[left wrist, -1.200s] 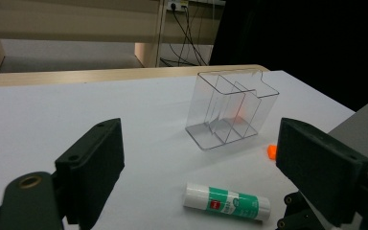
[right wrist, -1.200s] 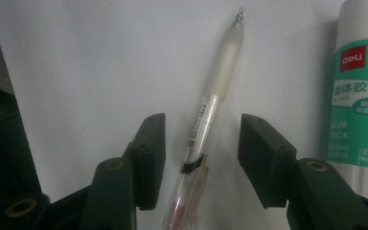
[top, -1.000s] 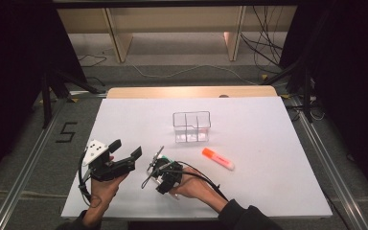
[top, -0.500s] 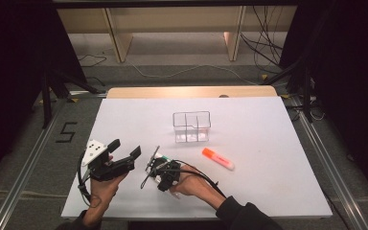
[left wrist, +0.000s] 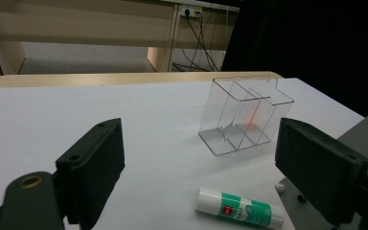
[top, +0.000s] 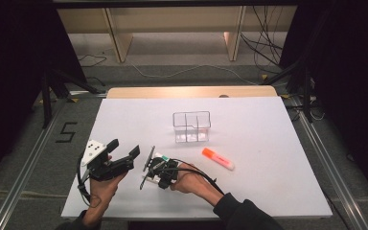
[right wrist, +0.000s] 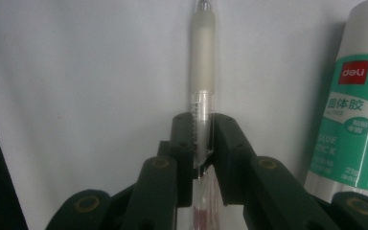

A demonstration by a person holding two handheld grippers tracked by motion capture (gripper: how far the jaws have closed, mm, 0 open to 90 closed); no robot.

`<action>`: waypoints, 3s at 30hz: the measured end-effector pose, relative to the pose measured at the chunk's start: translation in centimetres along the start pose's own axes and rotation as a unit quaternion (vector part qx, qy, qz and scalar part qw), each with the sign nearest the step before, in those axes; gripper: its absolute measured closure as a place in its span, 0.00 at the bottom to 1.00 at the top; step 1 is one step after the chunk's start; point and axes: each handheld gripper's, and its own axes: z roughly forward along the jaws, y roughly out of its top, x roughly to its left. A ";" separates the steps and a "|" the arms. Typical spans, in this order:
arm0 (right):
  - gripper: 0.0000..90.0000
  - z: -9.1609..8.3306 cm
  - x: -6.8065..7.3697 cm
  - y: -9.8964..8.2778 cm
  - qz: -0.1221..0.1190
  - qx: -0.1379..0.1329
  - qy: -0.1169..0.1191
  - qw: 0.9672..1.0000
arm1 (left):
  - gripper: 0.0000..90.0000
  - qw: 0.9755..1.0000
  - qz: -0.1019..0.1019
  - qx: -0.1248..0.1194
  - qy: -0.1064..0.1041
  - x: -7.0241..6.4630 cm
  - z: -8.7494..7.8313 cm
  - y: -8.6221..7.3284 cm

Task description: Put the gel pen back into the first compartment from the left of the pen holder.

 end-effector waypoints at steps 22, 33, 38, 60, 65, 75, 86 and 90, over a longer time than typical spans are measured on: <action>0.89 -5.1 -2.3 -2.9 0.016 -0.118 -0.005 0.993 | 0.19 1.000 0.002 -0.005 0.000 -0.1 0.0 0.0; 0.89 -7.5 -3.8 -5.0 0.048 -0.193 -0.019 0.980 | 0.19 1.000 0.006 -0.002 -0.014 -0.6 0.2 -0.1; 0.89 -8.3 -4.8 -5.9 0.073 -0.221 -0.035 0.972 | 0.19 1.000 0.011 0.004 -0.029 -1.0 0.3 -0.2; 0.89 -10.1 -8.6 -7.3 0.144 -0.332 -0.088 0.928 | 0.19 0.994 0.033 0.031 -0.096 -2.9 1.0 -0.7; 0.89 -10.6 -9.3 -7.1 0.152 -0.351 -0.095 0.919 | 0.19 0.994 0.036 0.033 -0.100 -2.9 1.1 -0.8; 0.89 -10.9 -10.4 -6.1 0.164 -0.376 -0.112 0.905 | 0.19 0.994 0.036 0.034 -0.100 -3.0 1.1 -0.8; 0.89 -10.6 -12.0 -4.6 0.199 -0.409 -0.138 0.880 | 0.19 0.994 0.036 0.034 -0.101 -3.0 1.2 -0.8; 0.89 -10.5 -12.4 -3.9 0.206 -0.412 -0.147 0.875 | 0.19 0.993 0.037 0.034 -0.102 -3.0 1.2 -0.8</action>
